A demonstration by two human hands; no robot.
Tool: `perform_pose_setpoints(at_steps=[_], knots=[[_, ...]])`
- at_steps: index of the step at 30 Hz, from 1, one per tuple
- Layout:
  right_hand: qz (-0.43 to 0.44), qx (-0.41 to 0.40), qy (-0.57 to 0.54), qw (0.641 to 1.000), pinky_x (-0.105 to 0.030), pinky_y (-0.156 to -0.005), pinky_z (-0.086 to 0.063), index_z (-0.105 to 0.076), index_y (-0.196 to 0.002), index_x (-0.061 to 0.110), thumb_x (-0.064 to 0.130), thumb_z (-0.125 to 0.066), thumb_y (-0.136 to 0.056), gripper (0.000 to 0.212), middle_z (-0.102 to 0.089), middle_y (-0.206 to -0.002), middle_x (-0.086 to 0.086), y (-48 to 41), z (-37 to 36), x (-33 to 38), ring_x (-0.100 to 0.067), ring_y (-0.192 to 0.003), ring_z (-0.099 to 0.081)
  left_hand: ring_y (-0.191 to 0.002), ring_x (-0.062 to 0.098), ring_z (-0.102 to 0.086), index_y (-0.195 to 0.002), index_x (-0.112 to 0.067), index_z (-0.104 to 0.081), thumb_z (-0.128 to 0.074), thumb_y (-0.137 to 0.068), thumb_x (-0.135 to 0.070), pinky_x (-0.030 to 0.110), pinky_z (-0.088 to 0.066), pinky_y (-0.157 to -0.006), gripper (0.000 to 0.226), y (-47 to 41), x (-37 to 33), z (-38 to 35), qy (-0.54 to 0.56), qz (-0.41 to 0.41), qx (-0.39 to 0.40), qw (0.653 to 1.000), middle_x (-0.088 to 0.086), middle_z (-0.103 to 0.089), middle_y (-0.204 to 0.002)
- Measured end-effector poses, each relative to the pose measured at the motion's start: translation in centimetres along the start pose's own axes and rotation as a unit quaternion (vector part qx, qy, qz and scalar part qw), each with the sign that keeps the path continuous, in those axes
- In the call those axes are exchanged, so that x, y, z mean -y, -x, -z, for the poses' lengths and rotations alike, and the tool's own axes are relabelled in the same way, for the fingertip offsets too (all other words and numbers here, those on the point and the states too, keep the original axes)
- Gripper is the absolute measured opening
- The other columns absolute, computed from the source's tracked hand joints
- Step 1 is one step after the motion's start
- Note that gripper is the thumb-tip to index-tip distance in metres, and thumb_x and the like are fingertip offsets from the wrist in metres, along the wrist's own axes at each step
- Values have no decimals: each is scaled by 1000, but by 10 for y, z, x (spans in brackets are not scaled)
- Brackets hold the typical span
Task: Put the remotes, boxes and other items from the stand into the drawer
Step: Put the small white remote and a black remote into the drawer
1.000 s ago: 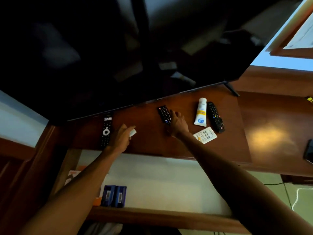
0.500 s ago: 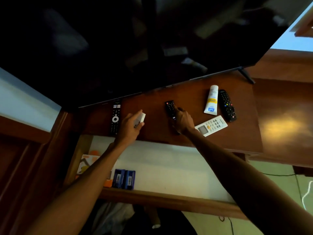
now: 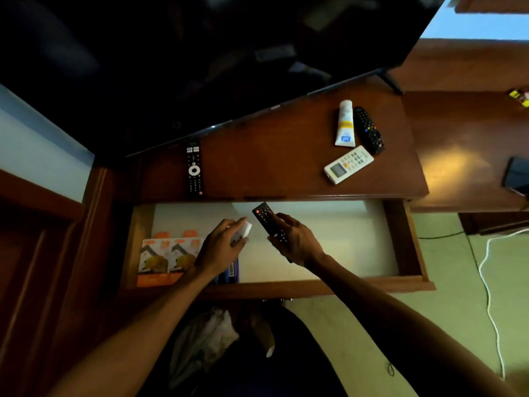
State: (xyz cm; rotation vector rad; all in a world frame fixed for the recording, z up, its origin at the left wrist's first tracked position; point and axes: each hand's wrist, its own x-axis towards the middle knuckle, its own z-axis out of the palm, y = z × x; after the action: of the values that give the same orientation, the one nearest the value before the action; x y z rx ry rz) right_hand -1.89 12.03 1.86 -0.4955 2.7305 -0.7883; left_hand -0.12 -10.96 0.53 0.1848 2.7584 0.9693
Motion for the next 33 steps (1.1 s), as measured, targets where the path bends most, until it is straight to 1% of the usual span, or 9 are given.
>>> perform_pose_setpoints(at_steps=[3, 6, 10, 13, 18, 23, 26, 30, 33], knots=[[-44, 22, -5, 999, -40, -77, -57, -38, -147, 24, 34, -65, -87, 67, -59, -130, -9, 13, -24, 0, -33, -99, -65, -107, 24, -58, -142, -20, -46, -64, -91, -31, 31, -50, -84, 55, 7, 14, -11, 1, 43, 24, 999, 6, -56, -122], [-114, 18, -23, 993, -37, -79, -54, -40, -147, 22, 28, -70, -84, 70, -62, -127, -11, 15, -44, -2, -33, -102, -65, -106, 27, -58, -139, -19, -49, -66, -88, -28, 32, -47, -83, 54, 2, 17, -22, 10, 88, 33, 996, 9, -58, -120], [-202, 11, -57, 978, -40, -83, -54, -43, -143, 19, 27, -74, -80, 70, -60, -129, -14, 4, -67, -5, -35, -107, -63, -105, 31, -59, -129, -19, -53, -69, -85, -29, 37, -50, -85, 48, -15, 16, -42, 30, 151, 17, 988, 13, -60, -119], [-240, 19, -62, 969, -41, -82, -54, -43, -140, 17, 28, -72, -82, 66, -58, -127, -15, -7, -81, -7, -36, -106, -62, -105, 34, -59, -124, -22, -50, -67, -85, -36, 41, -53, -84, 45, -23, 18, -61, 3, 168, 37, 985, 12, -59, -119], [-250, 39, -41, 967, -41, -81, -53, -38, -140, 16, 28, -66, -85, 63, -54, -127, -17, -10, -94, -17, -37, -103, -61, -110, 32, -54, -126, -20, -47, -65, -87, -38, 42, -49, -87, 47, -20, 24, -83, -54, 170, 71, 981, 13, -57, -122], [-233, 53, -37, 970, -47, -81, -56, -36, -139, 15, 25, -71, -81, 68, -51, -128, -18, -5, -93, -19, -40, -104, -61, -117, 30, -46, -129, -22, -51, -66, -82, -52, 43, -42, -90, 57, -15, 28, -81, -171, 116, 98, 973, 9, -61, -123], [-221, 68, -55, 971, -48, -86, -55, -34, -145, 14, 20, -72, -81, 75, -48, -134, -20, -2, -89, -18, -41, -109, -59, -116, 30, -47, -129, -23, -54, -66, -82, -51, 42, -40, -90, 57, -13, 31, -73, -160, 119, 109, 974, 7, -63, -120], [-188, 86, -86, 975, -47, -92, -54, -31, -150, 13, 10, -69, -84, 76, -48, -134, -22, -2, -87, -19, -42, -111, -59, -115, 31, -46, -130, -26, -56, -68, -86, -33, 43, -40, -91, 46, -11, 35, -65, -152, 131, 128, 971, 7, -65, -116], [-178, 104, -81, 975, -45, -92, -53, -29, -150, 11, 3, -65, -85, 74, -46, -134, -22, -1, -89, -14, -41, -110, -58, -117, 32, -46, -130, -26, -59, -72, -83, -33, 43, -40, -93, 49, -10, 37, -61, -138, 133, 140, 971, 7, -64, -117]])
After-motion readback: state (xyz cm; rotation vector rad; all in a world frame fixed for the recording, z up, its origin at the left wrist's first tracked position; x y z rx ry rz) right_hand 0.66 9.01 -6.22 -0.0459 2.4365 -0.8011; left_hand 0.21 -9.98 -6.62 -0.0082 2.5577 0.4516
